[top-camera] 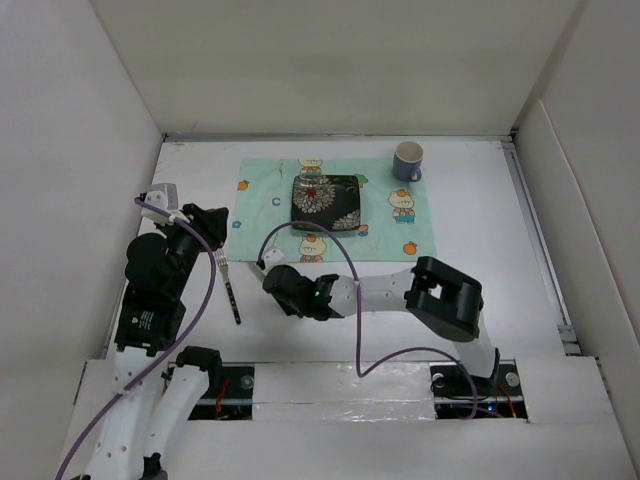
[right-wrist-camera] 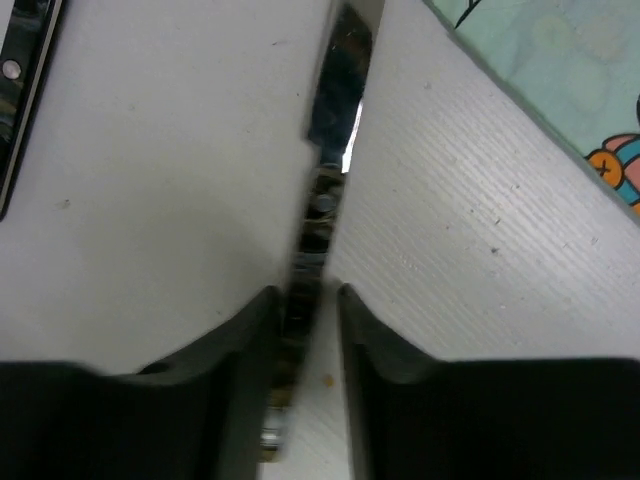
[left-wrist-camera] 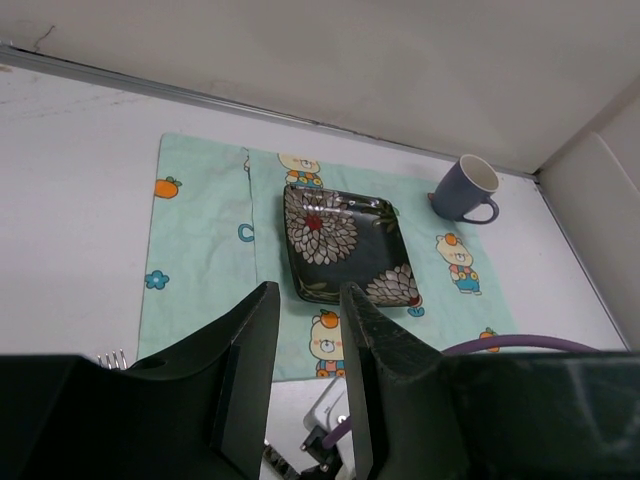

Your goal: Set the dinner table for one person

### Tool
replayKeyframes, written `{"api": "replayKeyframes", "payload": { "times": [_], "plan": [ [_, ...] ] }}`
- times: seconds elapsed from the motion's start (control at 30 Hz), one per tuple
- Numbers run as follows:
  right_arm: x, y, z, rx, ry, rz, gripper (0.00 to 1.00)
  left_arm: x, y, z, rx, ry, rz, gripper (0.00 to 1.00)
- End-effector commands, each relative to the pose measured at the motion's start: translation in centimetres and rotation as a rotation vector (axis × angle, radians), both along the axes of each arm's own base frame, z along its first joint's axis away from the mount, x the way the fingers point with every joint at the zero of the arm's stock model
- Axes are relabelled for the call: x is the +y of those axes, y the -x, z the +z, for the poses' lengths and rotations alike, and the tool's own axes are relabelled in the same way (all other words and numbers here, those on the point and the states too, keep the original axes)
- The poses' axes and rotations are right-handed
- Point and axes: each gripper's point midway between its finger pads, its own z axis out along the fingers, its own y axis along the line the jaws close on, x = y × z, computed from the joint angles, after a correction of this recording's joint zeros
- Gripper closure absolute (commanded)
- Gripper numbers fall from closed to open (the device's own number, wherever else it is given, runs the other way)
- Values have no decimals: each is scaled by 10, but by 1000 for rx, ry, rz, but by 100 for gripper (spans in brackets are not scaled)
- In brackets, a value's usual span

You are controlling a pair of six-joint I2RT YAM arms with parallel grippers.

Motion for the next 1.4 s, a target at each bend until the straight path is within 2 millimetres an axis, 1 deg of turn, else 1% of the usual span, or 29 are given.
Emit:
{"api": "replayKeyframes", "payload": {
  "times": [0.0,0.07,0.1,0.23,0.33,0.37,0.4,0.43,0.5,0.53,0.57,0.6,0.63,0.67,0.7,0.77,0.8,0.9,0.93,0.97,1.0,1.03,1.07,1.17,1.2,1.27,1.3,1.33,1.37],
  "plan": [
    [-9,-1,-11,-22,59,-47,83,0,-1,12,-48,8,0,72],
    [-11,10,-14,6,63,-25,100,0,-1,11,-41,7,-3,72],
    [-11,17,-12,13,62,-12,100,-1,-1,12,-47,8,-4,72],
    [-21,48,9,22,34,30,100,0,-1,11,-41,6,-3,72],
    [-23,70,36,45,-29,102,100,0,1,15,-59,10,-4,72],
    [-25,70,46,41,-43,103,100,0,0,14,-56,10,0,72],
    [-27,70,67,28,-85,98,100,0,0,13,-53,9,0,72],
    [-28,69,79,12,-108,96,100,1,0,13,-50,9,3,72],
    [-36,49,112,-44,-178,49,100,1,1,14,-57,10,3,72],
    [-42,38,119,-65,-195,18,100,1,1,15,-62,11,3,72],
    [-54,12,126,-86,-214,-50,100,1,1,13,-56,10,2,72],
    [-62,0,135,-96,-238,-87,100,0,0,13,-51,9,0,72],
    [-72,-15,139,-117,-245,-124,100,0,-1,11,-43,9,0,72],
    [-83,-35,146,-157,-262,-188,100,0,0,13,-49,10,-3,72],
    [-108,-65,147,-175,-258,-286,100,0,0,13,-51,10,-1,72],
    [-134,-98,156,-210,-288,-388,100,-1,-1,11,-45,8,-6,72],
    [-162,-124,154,-213,-289,-477,100,-1,-2,10,-39,9,-7,72],
    [-200,-163,150,-235,-293,-605,100,-2,0,13,-50,12,-13,72],
    [-225,-183,151,-236,-290,-680,100,-2,0,13,-49,11,-12,72],
    [-232,-192,139,-218,-276,-704,100,-2,0,12,-45,10,-13,72],
    [-240,-200,133,-210,-276,-721,100,-2,0,11,-43,10,-13,72],
    [-264,-219,119,-184,-262,-778,100,-2,3,15,-60,12,-15,72],
    [-261,-221,112,-167,-254,-770,100,-2,3,16,-60,12,-15,72],
    [-272,-238,97,-122,-264,-778,100,-2,2,14,-52,11,-15,71],
    [-269,-239,83,-97,-244,-769,100,-2,1,13,-51,11,-14,71],
    [-279,-246,73,-83,-223,-793,100,-2,2,15,-58,12,-17,71],
    [-276,-249,67,-67,-215,-789,100,-2,2,15,-59,11,-15,71],
    [-280,-253,63,-68,-209,-794,100,-2,1,13,-49,11,-14,71],
    [-279,-254,63,-70,-214,-792,100,-2,1,13,-49,11,-12,71]
  ]
}}
